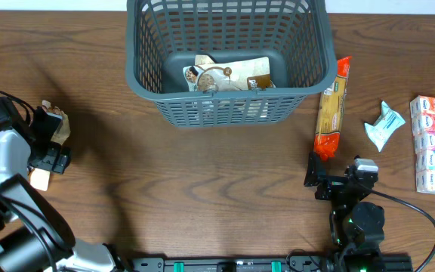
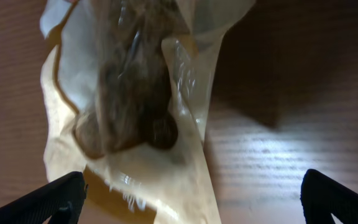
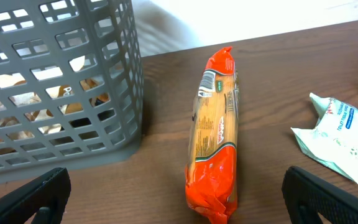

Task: Pack container
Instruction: 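Lower the left gripper onto the last PanTree bag and grasp it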

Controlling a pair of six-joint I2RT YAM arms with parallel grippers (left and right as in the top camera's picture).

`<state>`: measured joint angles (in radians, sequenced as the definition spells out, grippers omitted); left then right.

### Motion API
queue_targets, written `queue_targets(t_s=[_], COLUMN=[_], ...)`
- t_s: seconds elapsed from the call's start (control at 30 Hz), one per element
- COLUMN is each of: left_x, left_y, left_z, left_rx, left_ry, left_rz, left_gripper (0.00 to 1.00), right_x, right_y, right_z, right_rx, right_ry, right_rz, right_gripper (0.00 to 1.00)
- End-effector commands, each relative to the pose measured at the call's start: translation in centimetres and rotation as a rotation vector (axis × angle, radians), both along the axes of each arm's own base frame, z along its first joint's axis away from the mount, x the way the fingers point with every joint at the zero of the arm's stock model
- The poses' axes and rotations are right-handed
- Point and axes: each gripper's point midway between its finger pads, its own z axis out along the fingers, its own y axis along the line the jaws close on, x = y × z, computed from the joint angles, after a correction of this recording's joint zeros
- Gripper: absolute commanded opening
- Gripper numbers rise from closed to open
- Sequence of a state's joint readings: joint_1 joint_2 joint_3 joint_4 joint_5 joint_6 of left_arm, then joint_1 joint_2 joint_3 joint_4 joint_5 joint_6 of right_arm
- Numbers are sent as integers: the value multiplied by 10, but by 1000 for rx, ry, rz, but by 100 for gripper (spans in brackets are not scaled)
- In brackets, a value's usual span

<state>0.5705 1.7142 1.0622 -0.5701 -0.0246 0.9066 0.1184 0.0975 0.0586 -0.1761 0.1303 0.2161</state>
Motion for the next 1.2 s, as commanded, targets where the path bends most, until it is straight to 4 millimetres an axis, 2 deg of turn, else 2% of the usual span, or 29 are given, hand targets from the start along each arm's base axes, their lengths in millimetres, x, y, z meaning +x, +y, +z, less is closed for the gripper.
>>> queue_targets(t_s=[0.0,0.17,0.47,0.63,0.83,0.87,1.0,1.03,1.13,1.17], left_x=[6,16,18,20,18,18,17,17,17,17], left_y=[1,8,6,4,11,11,12,12,12,12], left_z=[-7,-14,-36,-45,-45,-45,-45,-45,-45,-45], left_rx=[-6,10,-39,-110,-107,-107,-107,-107,-107,-107], left_ry=[-11,-38,-29,-62,-74,-74,-73,-73,-73,-73], left_rz=[-38,-43,-35,32,51,53,54,54,54,54], left_gripper=[99,98,98,99,99,96,75,67,56,48], right_x=[0,0,0,0,0,0,0,0,0,0], right_y=[1,1,1,1,1,1,1,1,0,0], right_z=[-3,-3,-3,-3,-3,-3,-3,-3,-3,-3], right_rx=[-7,-7,-4,17,32,32,32,32,31,31], right_ry=[6,8,8,8,8,8,8,8,7,7], right_rz=[7,7,6,2,-2,-2,-3,-5,-9,-10], right_gripper=[99,99,99,99,99,99,99,99,99,99])
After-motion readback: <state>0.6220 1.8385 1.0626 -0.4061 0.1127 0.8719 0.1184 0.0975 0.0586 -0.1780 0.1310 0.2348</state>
